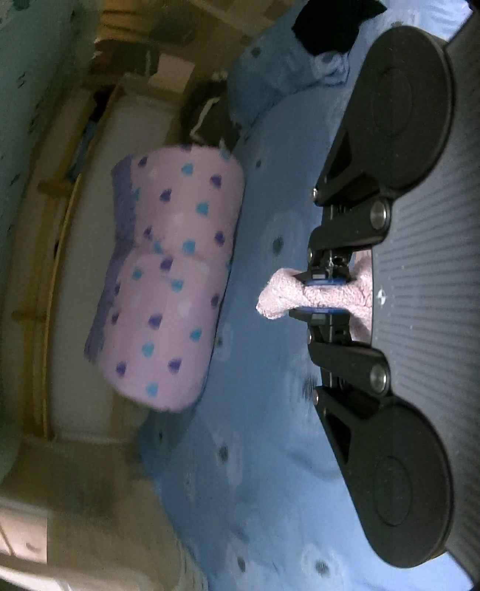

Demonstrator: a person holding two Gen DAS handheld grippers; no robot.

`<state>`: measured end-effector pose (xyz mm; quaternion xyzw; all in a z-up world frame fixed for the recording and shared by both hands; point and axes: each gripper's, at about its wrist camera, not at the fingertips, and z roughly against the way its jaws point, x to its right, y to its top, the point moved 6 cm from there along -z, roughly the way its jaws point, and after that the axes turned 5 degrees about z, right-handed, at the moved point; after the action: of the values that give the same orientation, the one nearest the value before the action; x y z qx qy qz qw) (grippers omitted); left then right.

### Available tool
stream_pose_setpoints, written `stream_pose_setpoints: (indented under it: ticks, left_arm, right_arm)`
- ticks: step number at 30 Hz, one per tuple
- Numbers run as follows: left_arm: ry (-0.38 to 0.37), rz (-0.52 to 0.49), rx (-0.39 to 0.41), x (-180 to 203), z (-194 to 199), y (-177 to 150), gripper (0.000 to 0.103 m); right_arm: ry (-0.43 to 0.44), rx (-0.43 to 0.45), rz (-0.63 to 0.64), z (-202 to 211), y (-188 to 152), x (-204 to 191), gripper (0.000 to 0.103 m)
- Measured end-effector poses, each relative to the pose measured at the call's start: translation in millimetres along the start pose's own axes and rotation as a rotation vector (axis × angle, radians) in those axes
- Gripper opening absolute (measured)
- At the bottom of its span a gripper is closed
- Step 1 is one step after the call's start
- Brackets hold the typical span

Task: Fold small clothes
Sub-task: 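Lift the side edge with the left tool and fold it over the body, release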

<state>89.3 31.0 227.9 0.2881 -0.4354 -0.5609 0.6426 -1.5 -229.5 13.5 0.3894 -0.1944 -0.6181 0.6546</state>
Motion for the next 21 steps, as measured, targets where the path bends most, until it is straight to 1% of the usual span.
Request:
stream_pose_setpoints:
  ticks: [4, 9, 14, 18, 21]
  left_arm:
    - [-0.053, -0.006, -0.056, 49.8, -32.5, -20.3, 0.012]
    - [-0.081, -0.052, -0.135, 95.4, -78.1, -61.7, 0.012]
    - [-0.071, -0.100, -0.214, 120.1, -121.8, -109.0, 0.012]
    - [-0.044, -0.144, -0.267, 124.1, -151.6, -142.8, 0.013]
    - [-0.036, -0.178, -0.305, 124.2, -165.3, -164.5, 0.013]
  right_arm:
    - [0.019, 0.012, -0.018, 3.9, 2.2, -0.5, 0.066]
    - [0.006, 0.036, -0.051, 9.4, 6.5, 8.2, 0.066]
    - [-0.034, 0.040, -0.050, 11.9, 7.0, 13.6, 0.066]
    - [-0.049, 0.031, -0.041, 11.3, 7.2, 15.1, 0.066]
    - [-0.057, 0.022, -0.040, 9.9, 7.7, 15.5, 0.066]
